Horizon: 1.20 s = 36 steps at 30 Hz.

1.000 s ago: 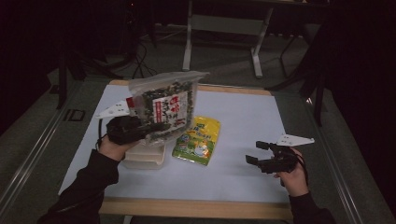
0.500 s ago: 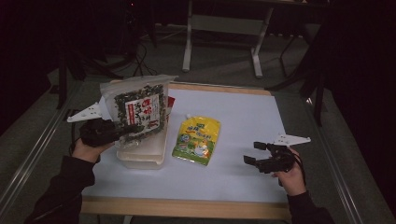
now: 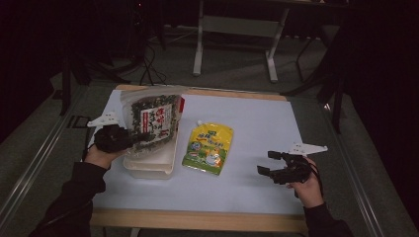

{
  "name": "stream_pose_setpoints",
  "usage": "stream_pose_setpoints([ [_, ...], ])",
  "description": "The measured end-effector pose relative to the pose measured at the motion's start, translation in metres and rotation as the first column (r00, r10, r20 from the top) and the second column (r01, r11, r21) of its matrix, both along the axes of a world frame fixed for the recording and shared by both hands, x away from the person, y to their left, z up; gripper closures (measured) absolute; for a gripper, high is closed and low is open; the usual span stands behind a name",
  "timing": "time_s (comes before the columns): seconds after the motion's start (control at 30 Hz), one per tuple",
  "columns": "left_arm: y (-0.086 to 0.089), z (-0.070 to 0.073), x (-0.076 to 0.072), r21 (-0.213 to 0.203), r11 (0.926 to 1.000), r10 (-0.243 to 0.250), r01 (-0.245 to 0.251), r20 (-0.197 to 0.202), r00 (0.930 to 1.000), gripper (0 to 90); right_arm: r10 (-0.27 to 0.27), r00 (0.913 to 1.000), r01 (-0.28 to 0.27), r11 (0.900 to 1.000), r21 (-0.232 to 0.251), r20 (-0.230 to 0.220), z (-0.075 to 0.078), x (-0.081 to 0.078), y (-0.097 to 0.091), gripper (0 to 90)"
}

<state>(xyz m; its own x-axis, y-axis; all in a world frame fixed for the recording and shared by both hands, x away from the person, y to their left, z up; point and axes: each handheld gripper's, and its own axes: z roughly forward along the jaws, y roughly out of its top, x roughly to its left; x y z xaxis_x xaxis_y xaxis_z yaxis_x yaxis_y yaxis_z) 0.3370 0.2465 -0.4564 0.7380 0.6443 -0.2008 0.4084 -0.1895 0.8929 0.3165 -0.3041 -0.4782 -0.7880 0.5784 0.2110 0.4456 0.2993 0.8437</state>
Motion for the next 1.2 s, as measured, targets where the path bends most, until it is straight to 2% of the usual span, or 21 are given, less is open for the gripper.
stream_pose_setpoints([
  [0.1,0.004,-0.006,0.003,-0.025,0.9997,0.003,-0.003,0.007,1.0,76.3,-0.001,1.0,0.001,1.0,0.003,-0.002,0.0,0.0,-0.001,15.7],
  [0.2,0.006,-0.014,0.005,-0.029,0.9996,0.002,-0.002,0.011,0.9999,76.2,-0.002,1.0,0.002,1.0,0.004,-0.005,-0.001,0.0,-0.002,15.7],
  [0.23,0.006,-0.017,0.006,-0.028,0.9996,0.002,-0.002,0.0,1.0,76.2,-0.001,1.0,0.001,1.0,0.005,-0.006,-0.001,0.0,-0.002,15.7],
  [0.3,0.005,-0.022,0.007,-0.016,0.9999,-0.003,0.003,-0.006,1.0,76.2,0.001,1.0,-0.001,1.0,0.002,-0.005,-0.001,-0.001,-0.002,15.8],
  [0.37,0.003,-0.029,0.008,0.013,0.9998,-0.014,0.014,-0.004,0.9999,76.1,0.005,1.0,-0.005,1.0,0.002,-0.004,-0.001,-0.001,-0.001,15.7],
  [0.43,0.003,-0.034,0.007,0.018,0.9996,-0.021,0.021,0.016,0.9997,76.1,0.004,1.0,-0.004,1.0,0.002,-0.004,0.0,-0.001,-0.001,15.8],
  [0.53,0.006,-0.037,0.007,-0.001,0.9999,-0.013,0.013,-0.009,0.9999,75.9,0.003,1.0,-0.003,1.0,0.004,-0.007,0.0,-0.001,-0.002,15.7],
  [0.6,0.007,-0.038,0.006,0.006,0.9999,-0.015,0.015,-0.023,0.9996,75.6,0.005,1.0,-0.005,1.0,0.001,-0.007,-0.001,-0.001,-0.002,15.8],
  [0.7,0.007,-0.035,0.007,0.009,0.9999,-0.007,0.008,-0.071,0.9975,74.6,0.01,0.9999,-0.01,1.0,0.0,-0.006,-0.001,-0.001,-0.001,15.8],
  [0.73,0.007,-0.034,0.007,0.006,1.0,-0.003,0.004,-0.073,0.9974,71.2,0.011,0.9999,-0.011,0.9999,0.0,-0.006,-0.001,-0.001,-0.001,15.8],
  [0.77,0.008,-0.032,0.007,-0.015,0.9999,-0.006,0.005,-0.073,0.9973,66.0,0.012,0.9999,-0.012,0.9999,0.0,-0.006,-0.001,-0.001,-0.001,15.7],
  [0.8,0.009,-0.029,0.006,-0.027,0.9996,0.005,-0.007,-0.068,0.9977,63.0,0.012,0.9999,-0.012,0.9999,0.001,-0.005,-0.001,-0.001,-0.001,15.8],
  [0.83,0.009,-0.026,0.006,-0.018,0.9998,0.006,-0.007,-0.064,0.998,59.4,0.011,0.9999,-0.011,0.9999,0.002,-0.006,-0.001,-0.001,-0.001,15.7],
  [0.9,0.008,-0.02,0.004,-0.013,0.9998,0.017,-0.017,-0.03,0.9994,58.9,0.009,0.9999,-0.009,1.0,0.003,-0.008,-0.001,-0.001,-0.002,15.7],
  [0.93,0.008,-0.016,0.003,-0.023,0.9996,0.016,-0.017,-0.024,0.9996,57.1,0.008,0.9999,-0.008,1.0,0.003,-0.009,-0.001,-0.001,-0.003,15.7],
  [1.03,0.01,-0.002,0.0,-0.022,0.9982,0.057,-0.056,0.033,0.9978,57.3,0.007,0.9999,-0.007,1.0,0.001,-0.009,-0.002,0.0,-0.004,15.8],
  [1.1,0.011,0.004,-0.002,-0.016,0.9968,0.079,-0.078,0.075,0.994,57.6,0.006,0.9999,-0.006,1.0,0.002,-0.011,-0.002,-0.001,-0.004,15.7],
  [1.13,0.012,0.006,-0.001,-0.023,0.9979,0.062,-0.06,0.08,0.9948,59.2,0.006,0.9999,-0.006,1.0,0.0,-0.011,-0.002,-0.001,-0.004,15.7],
  [1.2,0.012,0.007,-0.002,-0.003,0.9984,0.057,-0.057,0.09,0.9943,63.8,0.005,0.9999,-0.005,1.0,0.002,-0.01,-0.002,-0.001,-0.004,15.8],
])
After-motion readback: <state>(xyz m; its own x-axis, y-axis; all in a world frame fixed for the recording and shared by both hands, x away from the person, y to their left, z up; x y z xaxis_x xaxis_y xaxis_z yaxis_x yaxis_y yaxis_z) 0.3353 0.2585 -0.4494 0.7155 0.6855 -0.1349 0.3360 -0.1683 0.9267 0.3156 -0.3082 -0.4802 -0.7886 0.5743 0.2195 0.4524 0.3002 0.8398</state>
